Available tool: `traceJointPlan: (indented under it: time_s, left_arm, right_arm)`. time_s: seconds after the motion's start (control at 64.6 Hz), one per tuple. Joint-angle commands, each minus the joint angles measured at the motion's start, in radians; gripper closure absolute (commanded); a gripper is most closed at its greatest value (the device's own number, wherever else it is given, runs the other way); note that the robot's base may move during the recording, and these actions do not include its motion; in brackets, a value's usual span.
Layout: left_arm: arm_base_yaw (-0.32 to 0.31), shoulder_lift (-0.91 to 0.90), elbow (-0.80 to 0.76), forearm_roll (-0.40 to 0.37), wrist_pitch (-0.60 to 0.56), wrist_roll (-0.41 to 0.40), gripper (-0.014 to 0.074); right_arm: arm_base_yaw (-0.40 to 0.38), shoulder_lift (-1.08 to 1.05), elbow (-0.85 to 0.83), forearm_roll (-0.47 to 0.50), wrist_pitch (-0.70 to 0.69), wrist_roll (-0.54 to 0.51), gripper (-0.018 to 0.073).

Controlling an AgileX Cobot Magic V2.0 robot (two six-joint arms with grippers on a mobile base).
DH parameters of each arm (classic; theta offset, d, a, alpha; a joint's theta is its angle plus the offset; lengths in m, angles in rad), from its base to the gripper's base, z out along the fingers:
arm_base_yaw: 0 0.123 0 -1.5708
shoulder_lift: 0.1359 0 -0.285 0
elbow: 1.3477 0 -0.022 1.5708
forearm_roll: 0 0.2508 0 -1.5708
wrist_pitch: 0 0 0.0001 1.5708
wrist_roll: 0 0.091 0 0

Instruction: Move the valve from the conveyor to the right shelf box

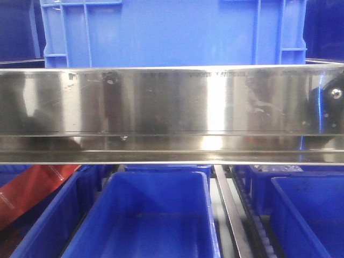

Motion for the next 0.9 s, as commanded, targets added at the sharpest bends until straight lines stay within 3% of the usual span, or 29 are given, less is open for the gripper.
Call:
traceJointPlan:
  time_s: [0.0,0.882]
  left_arm:
    - [0.006,-0.005,-0.001,0.0,-0.02,-0.005,0.0707]
    - [0.006,-0.005,-0.001,0.0,-0.02,-0.005,0.0707]
  right_arm:
    - [-0.006,-0.004,0.002,-0.008,-0.025,0.0,0.0722]
    - [-0.006,-0.004,0.002,-0.008,-0.025,0.0,0.0722]
